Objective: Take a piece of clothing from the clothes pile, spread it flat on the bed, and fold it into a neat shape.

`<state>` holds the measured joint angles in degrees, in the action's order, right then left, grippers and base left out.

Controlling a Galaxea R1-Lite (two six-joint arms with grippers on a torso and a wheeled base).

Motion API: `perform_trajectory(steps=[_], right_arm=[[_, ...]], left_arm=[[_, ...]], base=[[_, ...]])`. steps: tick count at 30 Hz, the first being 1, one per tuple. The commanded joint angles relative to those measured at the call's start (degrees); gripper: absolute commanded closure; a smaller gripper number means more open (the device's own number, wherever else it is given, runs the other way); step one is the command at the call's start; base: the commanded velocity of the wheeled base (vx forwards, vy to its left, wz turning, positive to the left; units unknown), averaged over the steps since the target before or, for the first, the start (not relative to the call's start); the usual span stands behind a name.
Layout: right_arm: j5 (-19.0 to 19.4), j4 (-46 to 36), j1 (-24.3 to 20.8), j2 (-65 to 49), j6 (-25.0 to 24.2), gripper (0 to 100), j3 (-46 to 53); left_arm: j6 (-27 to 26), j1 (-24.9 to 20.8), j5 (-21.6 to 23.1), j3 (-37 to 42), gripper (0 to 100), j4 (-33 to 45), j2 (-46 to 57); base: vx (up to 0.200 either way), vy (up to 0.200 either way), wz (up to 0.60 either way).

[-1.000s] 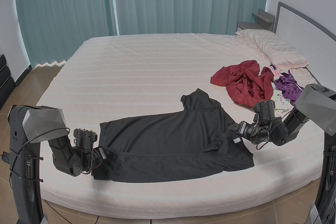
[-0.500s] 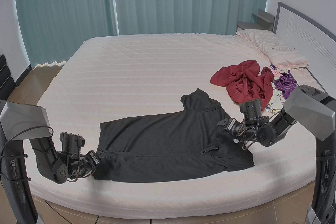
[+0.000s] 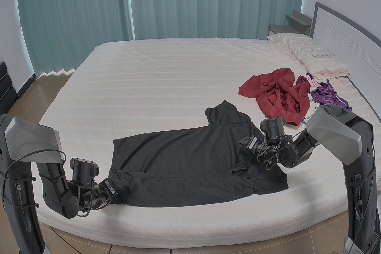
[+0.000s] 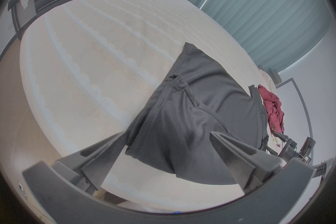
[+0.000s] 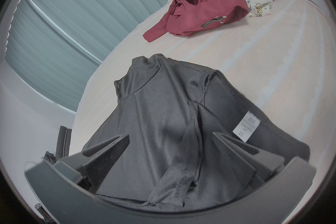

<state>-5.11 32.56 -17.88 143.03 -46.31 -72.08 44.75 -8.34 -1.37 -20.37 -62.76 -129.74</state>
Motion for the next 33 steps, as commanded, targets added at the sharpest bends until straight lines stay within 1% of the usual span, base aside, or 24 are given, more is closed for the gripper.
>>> perform_trajectory(steps=[1,8,15,16,24,26,28,33], right_arm=[[0.0,0.0,-0.1,1.0,0.2,0,-2.0],[0.0,0.0,0.1,3.5,2.5,0,-4.8],[0.0,0.1,0.1,5.2,3.2,0,-5.3],[0.0,0.1,0.1,5.2,3.4,100,-5.3],[-0.3,-0.2,0.5,4.6,3.8,100,-4.4],[-0.6,-0.8,0.5,4.4,3.8,100,-4.1],[-2.3,-1.6,0.7,3.5,3.8,100,-4.0],[-2.7,-1.7,0.8,0.5,3.9,100,-1.4]], left_arm=[[0.0,-0.1,0.0,0.2,0,-0.1,-0.7],[-0.1,-0.1,0.0,0.4,0,-0.9,-1.0],[-0.2,-0.2,-0.2,0.4,0,-1.6,-1.7],[-0.3,-0.2,-0.2,0.5,0,-1.9,-1.8],[-0.3,-0.2,-0.2,0.5,0,-2.1,-2.1],[-0.2,-0.2,-0.2,0.5,0,-2.1,-2.1],[-0.2,-0.2,-0.2,0.5,0,-2.1,-2.1],[-0.3,-0.2,-0.2,0.5,0,-2.1,-2.1]], base=[[0.0,0.0,0.0],[0.0,0.0,0.0],[0.0,0.0,0.0],[0.0,0.0,0.0],[0.0,0.0,0.0],[0.0,0.0,0.0],[0.0,0.0,0.0],[0.0,0.0,0.0]])
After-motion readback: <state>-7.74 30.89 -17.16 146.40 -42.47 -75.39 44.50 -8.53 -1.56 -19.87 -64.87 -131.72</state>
